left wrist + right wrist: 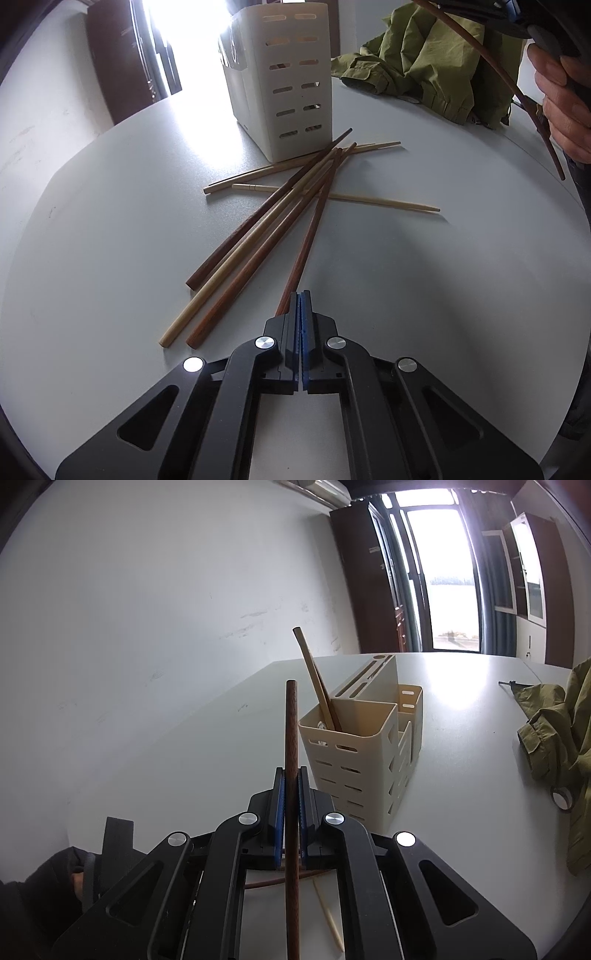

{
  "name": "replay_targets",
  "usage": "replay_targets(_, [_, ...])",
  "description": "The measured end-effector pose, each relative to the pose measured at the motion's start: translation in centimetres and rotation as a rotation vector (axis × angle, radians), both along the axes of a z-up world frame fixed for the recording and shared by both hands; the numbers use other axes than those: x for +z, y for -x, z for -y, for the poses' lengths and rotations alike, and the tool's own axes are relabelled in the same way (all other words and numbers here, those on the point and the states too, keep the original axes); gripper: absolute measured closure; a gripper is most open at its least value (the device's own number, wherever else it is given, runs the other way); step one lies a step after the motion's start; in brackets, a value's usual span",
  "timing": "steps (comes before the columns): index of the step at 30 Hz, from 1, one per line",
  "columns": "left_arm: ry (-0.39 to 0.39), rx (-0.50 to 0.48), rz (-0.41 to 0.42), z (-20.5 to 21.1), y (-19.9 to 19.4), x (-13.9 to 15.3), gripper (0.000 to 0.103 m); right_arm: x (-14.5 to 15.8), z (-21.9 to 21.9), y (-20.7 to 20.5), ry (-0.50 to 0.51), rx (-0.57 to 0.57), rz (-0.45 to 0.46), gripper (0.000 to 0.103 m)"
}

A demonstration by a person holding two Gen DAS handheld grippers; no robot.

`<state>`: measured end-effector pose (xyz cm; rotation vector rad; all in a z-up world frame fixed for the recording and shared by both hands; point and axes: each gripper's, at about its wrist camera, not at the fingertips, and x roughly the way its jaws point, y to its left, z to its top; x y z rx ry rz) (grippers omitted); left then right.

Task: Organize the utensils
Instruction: 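Close the left tool on a brown chopstick in the pile while the right tool holds its chopstick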

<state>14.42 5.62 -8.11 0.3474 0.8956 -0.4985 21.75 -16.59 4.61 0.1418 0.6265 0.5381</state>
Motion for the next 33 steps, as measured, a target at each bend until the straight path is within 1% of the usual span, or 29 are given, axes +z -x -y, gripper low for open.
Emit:
replay_targets(3, [-0.007,-0.008,0.022,0.0,0.2,0.7,0.102,0.1,0.1,0.2,-0.002,0.002,0.003,0.096])
replay_targets(6, [-0.026,-0.016,0.027,0.2,-0.1,0.6,0.093,-0.1,0.2,0.2,-0.005,0.001,-0.001,0.096])
replay_targets(7, [-0.035,-0.013,0.026,0.3,-0.2,0.4,0.085,-0.2,0.2,0.2,-0.005,0.001,-0.002,0.096])
replay_targets(8, [-0.039,-0.013,0.025,0.3,-0.4,0.2,0.079,-0.3,0.2,0.1,-0.005,0.001,-0.004,0.096])
replay_targets(11, [-0.043,-0.015,0.008,0.5,-1.0,-0.5,0.078,-0.4,0.2,0.1,-0.004,0.001,-0.007,0.096])
replay_targets(13, [-0.04,-0.016,0.006,0.6,-1.2,-1.0,0.078,-0.5,0.2,-0.1,-0.006,-0.001,-0.009,0.096])
replay_targets(15, [-0.02,-0.018,-0.015,0.5,-1.6,-1.0,0.082,-0.6,0.3,-0.2,-0.007,-0.006,-0.011,0.096])
replay_targets(16, [-0.02,-0.015,-0.02,0.5,-1.7,-1.1,0.093,-0.6,0.3,-0.2,-0.008,-0.007,-0.012,0.096])
replay_targets(18, [-0.03,-0.013,-0.009,0.6,-1.6,-1.1,0.095,-0.6,0.3,-0.3,-0.009,-0.008,-0.011,0.096])
replay_targets(20, [-0.034,-0.033,-0.007,0.8,-1.3,-1.0,0.096,-0.5,0.4,-0.2,-0.012,-0.008,-0.007,0.096])
replay_targets(23, [-0.026,-0.034,0.0,0.9,-0.8,-0.6,0.097,-0.3,0.6,0.0,-0.017,-0.01,0.0,0.096])
replay_targets(27, [0.034,-0.023,0.027,0.5,-0.1,1.4,0.097,0.2,0.8,0.4,-0.022,-0.013,0.017,0.096])
replay_targets(33, [0.091,-0.025,0.109,0.4,1.8,5.4,0.097,1.6,1.3,1.0,-0.034,-0.023,0.054,0.096])
